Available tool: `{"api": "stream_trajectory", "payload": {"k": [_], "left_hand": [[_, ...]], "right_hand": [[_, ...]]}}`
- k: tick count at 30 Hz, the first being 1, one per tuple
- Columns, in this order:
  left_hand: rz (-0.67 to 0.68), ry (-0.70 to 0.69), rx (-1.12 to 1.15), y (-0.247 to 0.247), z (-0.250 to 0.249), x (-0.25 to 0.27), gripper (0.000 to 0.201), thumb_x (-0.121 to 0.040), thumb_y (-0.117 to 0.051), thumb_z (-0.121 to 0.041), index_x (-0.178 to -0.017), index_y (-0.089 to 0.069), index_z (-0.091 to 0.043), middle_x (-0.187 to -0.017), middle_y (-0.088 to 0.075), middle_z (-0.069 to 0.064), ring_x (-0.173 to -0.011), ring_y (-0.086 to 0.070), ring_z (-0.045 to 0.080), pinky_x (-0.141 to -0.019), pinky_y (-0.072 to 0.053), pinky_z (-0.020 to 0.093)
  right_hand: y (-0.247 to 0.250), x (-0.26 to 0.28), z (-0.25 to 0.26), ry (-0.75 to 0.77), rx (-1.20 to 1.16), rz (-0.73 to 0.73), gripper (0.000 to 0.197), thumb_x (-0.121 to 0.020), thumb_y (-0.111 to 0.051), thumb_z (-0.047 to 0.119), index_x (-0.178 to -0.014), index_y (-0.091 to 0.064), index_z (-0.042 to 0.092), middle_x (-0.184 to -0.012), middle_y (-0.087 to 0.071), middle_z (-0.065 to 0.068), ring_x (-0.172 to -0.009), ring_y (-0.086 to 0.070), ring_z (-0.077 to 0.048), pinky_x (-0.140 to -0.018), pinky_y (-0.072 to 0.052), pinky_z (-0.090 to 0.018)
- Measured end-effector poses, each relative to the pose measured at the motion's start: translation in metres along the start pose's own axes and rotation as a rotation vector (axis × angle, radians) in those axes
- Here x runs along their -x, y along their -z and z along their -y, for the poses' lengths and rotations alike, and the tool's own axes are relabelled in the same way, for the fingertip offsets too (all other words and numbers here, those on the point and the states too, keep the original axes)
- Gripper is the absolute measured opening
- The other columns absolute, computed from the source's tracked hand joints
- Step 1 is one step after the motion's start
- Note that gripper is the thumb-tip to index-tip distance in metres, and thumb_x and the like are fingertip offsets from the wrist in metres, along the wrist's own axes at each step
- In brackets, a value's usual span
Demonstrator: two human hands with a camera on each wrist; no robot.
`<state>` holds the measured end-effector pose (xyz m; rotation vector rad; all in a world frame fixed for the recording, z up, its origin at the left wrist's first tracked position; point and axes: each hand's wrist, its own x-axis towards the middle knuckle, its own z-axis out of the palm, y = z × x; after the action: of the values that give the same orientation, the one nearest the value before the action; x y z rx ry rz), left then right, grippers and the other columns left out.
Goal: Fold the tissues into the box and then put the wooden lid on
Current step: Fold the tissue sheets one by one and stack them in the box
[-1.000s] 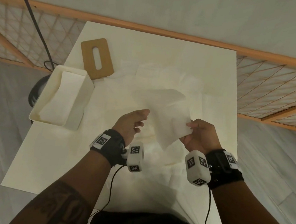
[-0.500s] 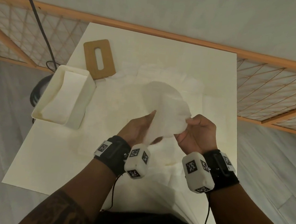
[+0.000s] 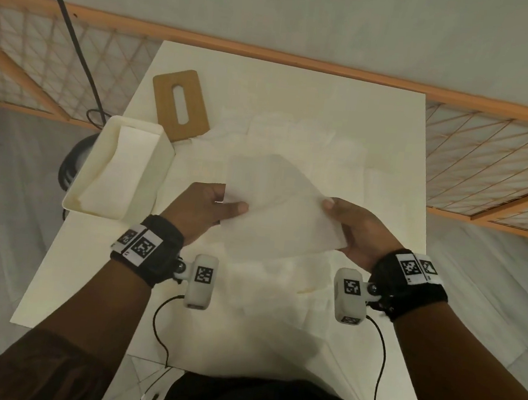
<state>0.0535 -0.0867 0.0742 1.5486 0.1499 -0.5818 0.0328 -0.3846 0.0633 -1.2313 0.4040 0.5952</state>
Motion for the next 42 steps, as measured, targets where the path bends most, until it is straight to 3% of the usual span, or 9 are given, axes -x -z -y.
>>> {"api": "stream_trajectory", "payload": {"k": [3,7,13,23,29,32,37,40,42], "left_hand": [[0.069,-0.009,-0.095,0.008,-0.006,0.001,0.043,-0.068,-0.090,-0.041,-0.106,-0.080,-0.023,-0.115,-0.076,0.004,-0.111,-0.071,0.026,-0.104,-0.050,0.047],[0.065,-0.003,-0.266,0.019,-0.006,-0.004,0.017,-0.086,-0.080,-0.022,-0.103,-0.081,-0.028,-0.112,-0.077,-0.003,-0.111,-0.071,0.019,-0.109,-0.048,0.047],[0.131,-0.020,-0.510,0.029,0.001,-0.008,0.029,-0.094,-0.071,-0.019,-0.105,-0.075,-0.046,-0.110,-0.077,-0.011,-0.110,-0.070,0.015,-0.110,-0.046,0.046],[0.012,0.009,-0.463,0.021,0.008,-0.016,0.030,-0.086,-0.079,-0.013,-0.088,-0.080,-0.043,-0.101,-0.079,0.000,-0.103,-0.073,0.024,-0.101,-0.054,0.047],[-0.015,-0.077,-0.512,0.009,-0.001,-0.007,0.048,-0.098,-0.048,0.007,-0.093,-0.082,-0.026,-0.099,-0.075,-0.015,-0.084,-0.070,0.005,-0.069,-0.052,0.010],[-0.015,-0.055,-0.383,0.008,0.005,-0.007,0.043,-0.099,-0.051,0.004,-0.092,-0.083,-0.024,-0.105,-0.077,-0.005,-0.099,-0.072,0.015,-0.087,-0.060,0.030],[0.004,0.019,-0.235,0.004,0.014,0.000,0.048,-0.087,-0.048,0.013,-0.096,-0.082,-0.019,-0.122,-0.070,-0.001,-0.115,-0.065,0.025,-0.095,-0.056,0.038],[0.069,0.149,0.034,-0.002,0.023,0.007,0.038,-0.075,-0.052,0.001,-0.099,-0.080,-0.009,-0.122,-0.071,0.012,-0.107,-0.066,0.032,-0.093,-0.054,0.043],[0.038,0.180,0.069,-0.010,0.034,0.014,0.020,-0.088,-0.062,-0.003,-0.094,-0.077,-0.013,-0.111,-0.072,0.012,-0.099,-0.065,0.032,-0.089,-0.053,0.046]], "right_hand": [[0.000,-0.005,-0.004,-0.010,0.008,0.005,0.034,-0.090,-0.072,0.029,-0.109,-0.064,0.002,-0.103,-0.071,-0.009,-0.090,-0.066,-0.024,-0.076,-0.057,-0.037],[0.002,-0.007,-0.008,-0.032,0.020,0.013,0.010,-0.093,-0.066,0.016,-0.086,-0.065,0.010,-0.090,-0.071,-0.004,-0.079,-0.066,-0.018,-0.077,-0.057,-0.033],[0.011,-0.005,-0.015,-0.072,0.109,0.025,0.028,-0.096,-0.066,0.010,-0.123,-0.063,0.009,-0.115,-0.073,-0.013,-0.094,-0.070,-0.026,-0.081,-0.061,-0.036],[0.014,0.000,-0.022,0.004,0.149,-0.106,0.030,-0.096,-0.062,0.002,-0.124,-0.070,0.008,-0.118,-0.074,-0.017,-0.111,-0.070,-0.039,-0.097,-0.056,-0.052],[0.016,0.000,-0.020,0.011,0.158,-0.141,0.030,-0.098,-0.049,-0.002,-0.098,-0.076,0.010,-0.109,-0.073,-0.021,-0.091,-0.069,-0.034,-0.087,-0.059,-0.048],[0.015,0.001,-0.017,-0.009,0.053,-0.149,0.034,-0.101,-0.040,0.005,-0.105,-0.073,0.015,-0.096,-0.069,-0.011,-0.073,-0.061,-0.025,-0.062,-0.053,-0.032],[0.015,-0.003,-0.019,-0.051,0.051,-0.119,0.035,-0.101,-0.057,0.044,-0.127,-0.064,0.021,-0.115,-0.073,-0.012,-0.092,-0.070,-0.028,-0.086,-0.055,-0.044],[0.015,-0.005,-0.029,0.009,0.275,-0.125,0.041,-0.091,-0.076,0.020,-0.128,-0.060,0.028,-0.115,-0.074,-0.015,-0.100,-0.071,-0.034,-0.094,-0.055,-0.048],[0.017,-0.002,-0.037,0.041,0.416,-0.150,0.040,-0.088,-0.078,0.016,-0.120,-0.064,0.037,-0.111,-0.074,-0.017,-0.097,-0.072,-0.035,-0.089,-0.056,-0.049]]}}
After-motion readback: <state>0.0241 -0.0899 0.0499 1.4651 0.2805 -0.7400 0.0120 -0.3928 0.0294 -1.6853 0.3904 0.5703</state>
